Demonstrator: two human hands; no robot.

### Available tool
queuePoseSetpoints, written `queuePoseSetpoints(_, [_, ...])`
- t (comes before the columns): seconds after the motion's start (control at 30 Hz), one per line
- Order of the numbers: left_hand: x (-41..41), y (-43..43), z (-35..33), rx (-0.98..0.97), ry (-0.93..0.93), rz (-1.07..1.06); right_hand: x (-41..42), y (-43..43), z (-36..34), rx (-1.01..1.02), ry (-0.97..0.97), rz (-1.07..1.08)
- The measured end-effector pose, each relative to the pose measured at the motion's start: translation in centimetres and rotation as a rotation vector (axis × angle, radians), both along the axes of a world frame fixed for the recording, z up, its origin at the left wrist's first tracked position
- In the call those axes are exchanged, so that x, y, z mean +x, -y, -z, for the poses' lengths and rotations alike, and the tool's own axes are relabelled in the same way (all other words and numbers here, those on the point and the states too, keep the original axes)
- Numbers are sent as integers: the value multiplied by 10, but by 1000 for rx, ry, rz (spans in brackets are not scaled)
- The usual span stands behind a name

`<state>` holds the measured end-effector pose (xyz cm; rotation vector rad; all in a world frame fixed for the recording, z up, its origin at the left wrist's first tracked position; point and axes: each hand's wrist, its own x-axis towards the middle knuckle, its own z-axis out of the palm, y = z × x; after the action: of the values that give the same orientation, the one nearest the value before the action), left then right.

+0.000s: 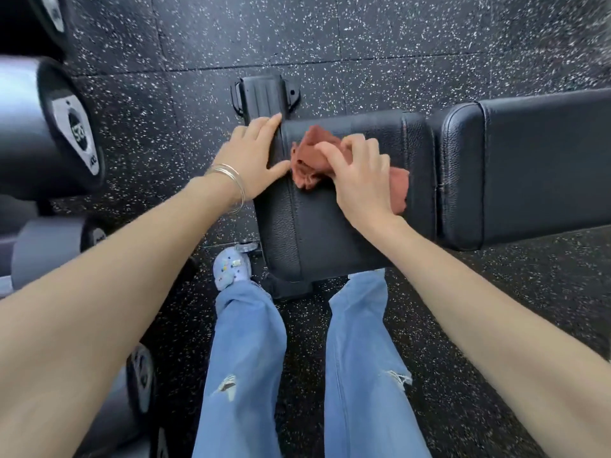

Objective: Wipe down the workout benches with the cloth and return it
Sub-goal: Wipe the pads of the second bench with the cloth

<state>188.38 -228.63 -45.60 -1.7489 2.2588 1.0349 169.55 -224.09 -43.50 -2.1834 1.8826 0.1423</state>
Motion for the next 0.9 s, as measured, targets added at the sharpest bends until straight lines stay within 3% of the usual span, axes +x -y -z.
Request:
queuePoseSetpoints(0.2, [22,-1,-5,-10,-93,11,26,60,5,5,-22,189])
queuePoseSetpoints(0.57, [33,-7,-8,92,-209,-212,30,-21,-3,-36,57,50])
queuePoseSetpoints(0.8, [40,-7,-7,122,-236,-225,42,77,15,-67,-39,313])
queuePoseSetpoints(0.9, [38,-8,-6,115,-244,-234,42,106,21,77,-122,212])
